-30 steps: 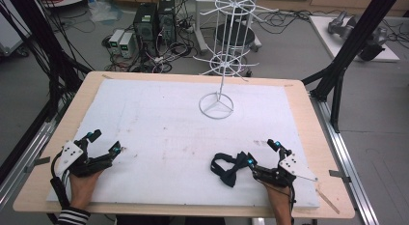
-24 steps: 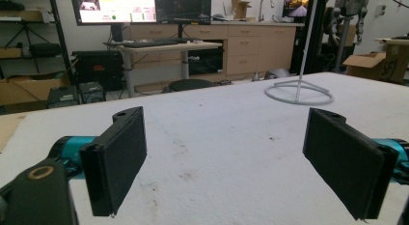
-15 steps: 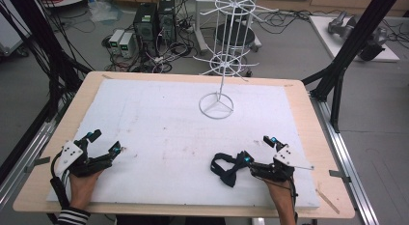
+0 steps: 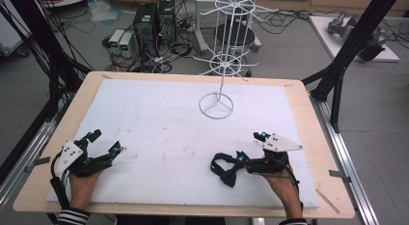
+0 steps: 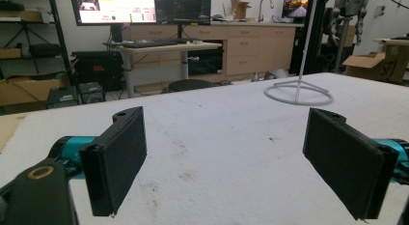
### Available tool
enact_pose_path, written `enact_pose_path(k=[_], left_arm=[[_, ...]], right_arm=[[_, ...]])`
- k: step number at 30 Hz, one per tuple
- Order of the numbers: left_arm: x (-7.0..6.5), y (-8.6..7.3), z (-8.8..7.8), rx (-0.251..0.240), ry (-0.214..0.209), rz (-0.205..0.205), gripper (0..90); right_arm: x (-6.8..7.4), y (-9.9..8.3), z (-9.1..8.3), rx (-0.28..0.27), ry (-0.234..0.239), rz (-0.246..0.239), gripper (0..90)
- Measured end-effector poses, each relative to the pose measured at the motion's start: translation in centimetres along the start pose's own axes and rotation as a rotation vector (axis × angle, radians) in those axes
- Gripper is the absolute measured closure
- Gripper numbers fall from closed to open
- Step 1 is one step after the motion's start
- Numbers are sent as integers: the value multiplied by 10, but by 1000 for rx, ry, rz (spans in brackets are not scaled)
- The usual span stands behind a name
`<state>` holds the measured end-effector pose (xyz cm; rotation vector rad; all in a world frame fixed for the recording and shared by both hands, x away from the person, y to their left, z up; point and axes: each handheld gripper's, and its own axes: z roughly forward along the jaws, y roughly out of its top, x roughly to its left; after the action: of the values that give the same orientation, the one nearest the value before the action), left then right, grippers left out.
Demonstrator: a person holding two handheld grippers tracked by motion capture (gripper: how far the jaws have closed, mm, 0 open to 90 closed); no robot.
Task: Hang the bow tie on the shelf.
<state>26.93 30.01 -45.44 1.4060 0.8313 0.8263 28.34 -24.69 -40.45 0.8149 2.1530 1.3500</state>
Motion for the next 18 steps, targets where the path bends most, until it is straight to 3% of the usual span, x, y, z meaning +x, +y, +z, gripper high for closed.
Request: enact_pose_path(k=[7, 18], left_arm=[[0, 0, 0, 1, -1, -1, 158], [0, 0, 0, 3, -2, 0, 158]], right_arm=[[1, 11, 16, 109, 61, -43, 109], [1, 17, 40, 254, 141, -41, 110]])
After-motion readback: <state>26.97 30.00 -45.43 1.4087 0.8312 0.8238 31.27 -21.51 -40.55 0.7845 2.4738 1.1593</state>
